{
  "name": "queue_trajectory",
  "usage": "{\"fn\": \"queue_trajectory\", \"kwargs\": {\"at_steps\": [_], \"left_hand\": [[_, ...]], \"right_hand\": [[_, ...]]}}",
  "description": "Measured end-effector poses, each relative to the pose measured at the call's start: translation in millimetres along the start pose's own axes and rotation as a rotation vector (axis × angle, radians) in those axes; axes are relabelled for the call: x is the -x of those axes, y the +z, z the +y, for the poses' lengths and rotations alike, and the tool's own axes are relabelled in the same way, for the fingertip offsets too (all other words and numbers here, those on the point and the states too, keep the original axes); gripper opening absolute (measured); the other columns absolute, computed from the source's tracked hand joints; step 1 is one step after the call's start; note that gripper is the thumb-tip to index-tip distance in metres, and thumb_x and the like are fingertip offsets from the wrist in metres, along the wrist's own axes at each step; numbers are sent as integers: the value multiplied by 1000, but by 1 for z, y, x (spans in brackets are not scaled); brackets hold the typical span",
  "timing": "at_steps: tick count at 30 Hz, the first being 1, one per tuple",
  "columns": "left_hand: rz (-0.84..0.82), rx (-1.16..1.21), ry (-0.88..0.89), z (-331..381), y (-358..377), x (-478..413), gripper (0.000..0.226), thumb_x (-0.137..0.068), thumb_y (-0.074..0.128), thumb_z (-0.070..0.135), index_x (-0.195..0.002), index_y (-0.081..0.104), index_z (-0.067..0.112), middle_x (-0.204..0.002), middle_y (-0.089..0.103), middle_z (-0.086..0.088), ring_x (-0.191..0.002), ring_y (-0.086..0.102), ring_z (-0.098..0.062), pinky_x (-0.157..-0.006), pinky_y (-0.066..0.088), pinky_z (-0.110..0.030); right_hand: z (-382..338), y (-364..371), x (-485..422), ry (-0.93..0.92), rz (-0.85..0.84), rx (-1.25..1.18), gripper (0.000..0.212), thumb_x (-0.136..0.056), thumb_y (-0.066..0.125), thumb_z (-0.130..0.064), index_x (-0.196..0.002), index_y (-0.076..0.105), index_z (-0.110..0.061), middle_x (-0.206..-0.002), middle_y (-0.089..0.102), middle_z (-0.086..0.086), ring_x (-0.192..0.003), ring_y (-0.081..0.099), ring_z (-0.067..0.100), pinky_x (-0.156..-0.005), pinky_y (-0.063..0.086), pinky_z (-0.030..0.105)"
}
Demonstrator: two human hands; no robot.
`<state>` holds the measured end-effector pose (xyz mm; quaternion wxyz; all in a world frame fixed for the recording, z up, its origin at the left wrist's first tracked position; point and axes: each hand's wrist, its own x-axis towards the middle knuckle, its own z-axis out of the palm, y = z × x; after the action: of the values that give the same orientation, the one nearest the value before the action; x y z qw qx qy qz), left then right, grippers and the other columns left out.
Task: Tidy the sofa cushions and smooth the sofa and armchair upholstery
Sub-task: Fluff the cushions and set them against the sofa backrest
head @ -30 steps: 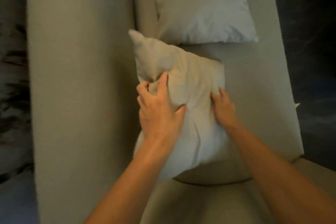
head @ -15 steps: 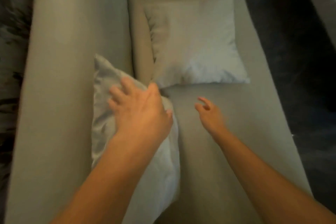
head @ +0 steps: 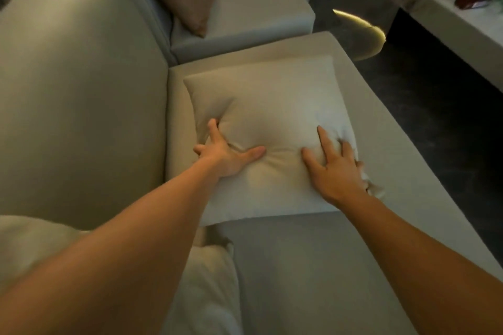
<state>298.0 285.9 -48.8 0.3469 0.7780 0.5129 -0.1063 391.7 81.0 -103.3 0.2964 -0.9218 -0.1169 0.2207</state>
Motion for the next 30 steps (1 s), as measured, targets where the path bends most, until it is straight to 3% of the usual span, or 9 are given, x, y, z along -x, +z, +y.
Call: {"fn": "queue_trajectory", "kwargs": {"at_steps": [5,10,13,15,18,19,21,25,30], "left_hand": [[212,-24,69,-6,13,6,126,-46,74,81,-143,3,45,-140,26,-20,-127,34,-45,-104,31,-58],[353,-157,237,35,-16,52,107,-51,81,71,-137,28,36,-133,33,-17,-118,44,-40,-94,42,-48],[458,-338,443,82,-64,70,95,-55,80,68,-129,33,32,-129,34,-14,-113,45,-37,-86,44,-45],[548,-468,488,102,-109,71,88,-59,77,67,-127,36,30,-131,33,-16,-114,43,-37,-86,42,-45],[624,-576,390,99,-179,60,83,-64,72,66,-130,40,27,-136,31,-18,-119,39,-40,-89,40,-47],[614,-595,332,87,-196,53,82,-65,70,65,-132,41,27,-139,30,-19,-123,36,-41,-92,38,-49],[493,-600,227,46,-216,39,84,-70,66,64,-141,36,31,-150,20,-19,-134,24,-42,-102,32,-52],[399,-580,404,-51,-202,13,85,-84,52,67,-153,11,39,-151,18,-16,-134,22,-38,-113,21,-46],[392,-411,556,-65,-188,-9,87,-80,59,65,-152,17,40,-149,18,-11,-131,21,-37,-115,21,-42]], "right_hand": [[-1,-4,-7,2,-61,9,75,-70,25,-86,-140,2,-69,-166,6,1,-146,16,43,-114,17,66],[-6,-31,9,84,-63,-121,67,-93,41,-62,-153,16,-45,-158,33,18,-139,36,39,-112,31,51],[-40,-41,18,180,-105,-409,72,-88,31,-73,-152,27,-40,-147,47,13,-116,55,36,-70,53,40],[-84,-37,16,185,-151,-524,79,-85,29,-77,-149,37,-33,-139,54,11,-91,54,24,-54,45,29],[-162,-13,8,8,-159,-605,70,-92,33,-67,-152,34,-31,-155,41,7,-125,51,26,-89,51,39],[-188,-1,9,-79,-173,-585,66,-95,34,-63,-153,30,-32,-159,35,4,-138,41,27,-107,42,44],[-234,31,21,-218,-253,-511,66,-96,35,-61,-155,24,-34,-164,25,2,-148,27,27,-120,27,46],[-262,91,45,-124,-449,-511,70,-89,32,-72,-150,5,-53,-167,-8,1,-152,3,35,-112,29,66],[-245,96,42,-51,-492,-551,65,-89,34,-73,-144,-1,-65,-167,-8,-9,-149,15,42,-93,40,77]]}}
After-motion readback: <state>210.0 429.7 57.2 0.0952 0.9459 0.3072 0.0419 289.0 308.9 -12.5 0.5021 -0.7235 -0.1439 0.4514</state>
